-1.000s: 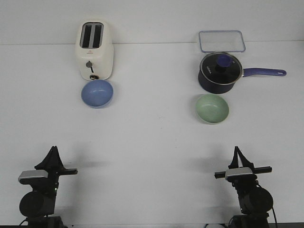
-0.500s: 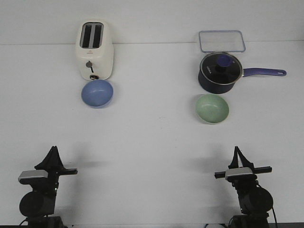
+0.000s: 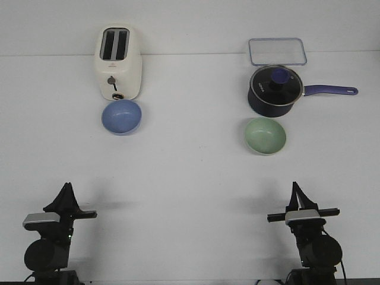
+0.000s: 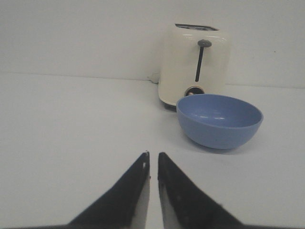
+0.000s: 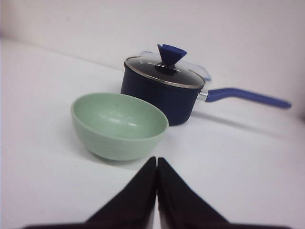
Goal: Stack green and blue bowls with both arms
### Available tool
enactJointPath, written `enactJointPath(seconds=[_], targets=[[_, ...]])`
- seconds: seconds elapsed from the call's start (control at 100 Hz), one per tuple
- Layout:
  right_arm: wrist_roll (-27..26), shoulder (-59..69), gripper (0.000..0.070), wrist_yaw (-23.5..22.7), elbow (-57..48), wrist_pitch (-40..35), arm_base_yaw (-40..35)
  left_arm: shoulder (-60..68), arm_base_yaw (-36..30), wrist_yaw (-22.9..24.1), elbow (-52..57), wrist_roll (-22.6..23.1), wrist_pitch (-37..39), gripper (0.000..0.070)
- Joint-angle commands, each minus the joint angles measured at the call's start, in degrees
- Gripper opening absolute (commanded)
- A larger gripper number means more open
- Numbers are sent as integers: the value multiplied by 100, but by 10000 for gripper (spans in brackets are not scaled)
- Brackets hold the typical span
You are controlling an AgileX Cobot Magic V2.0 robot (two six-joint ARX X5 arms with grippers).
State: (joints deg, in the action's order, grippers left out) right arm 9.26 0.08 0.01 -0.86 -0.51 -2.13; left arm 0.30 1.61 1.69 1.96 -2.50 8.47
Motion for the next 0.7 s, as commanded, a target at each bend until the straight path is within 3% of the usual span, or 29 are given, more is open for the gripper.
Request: enactJointPath(seconds=[0.0,0.08,0.21,0.37,0.58,0.63,0.69], targets=[[-1362,0,0,20,13,92,11,-7,-2,2,-114,-31,61,15],[-2076,0,0,153,4,92,11,-7,-2,2,-114,-31,61,15],[-2579,55,0,173,-223,-109,11,-7,-2,2,-114,-31,61,15],[-2896,737,0,162,-901,-457,20,-7,-2,2,-114,-28,61,15],[-2894,2684,1,31,-2262,-1161,144,-7,-2,2,-114,-31,61,15],[-2883,3220,31,-138,-2614,-1294,186,-7,-2,2,-114,-31,61,15],[-2828,3862,133,-369,-3034,-1412,240,-7,-2,2,-114,-31,61,15]])
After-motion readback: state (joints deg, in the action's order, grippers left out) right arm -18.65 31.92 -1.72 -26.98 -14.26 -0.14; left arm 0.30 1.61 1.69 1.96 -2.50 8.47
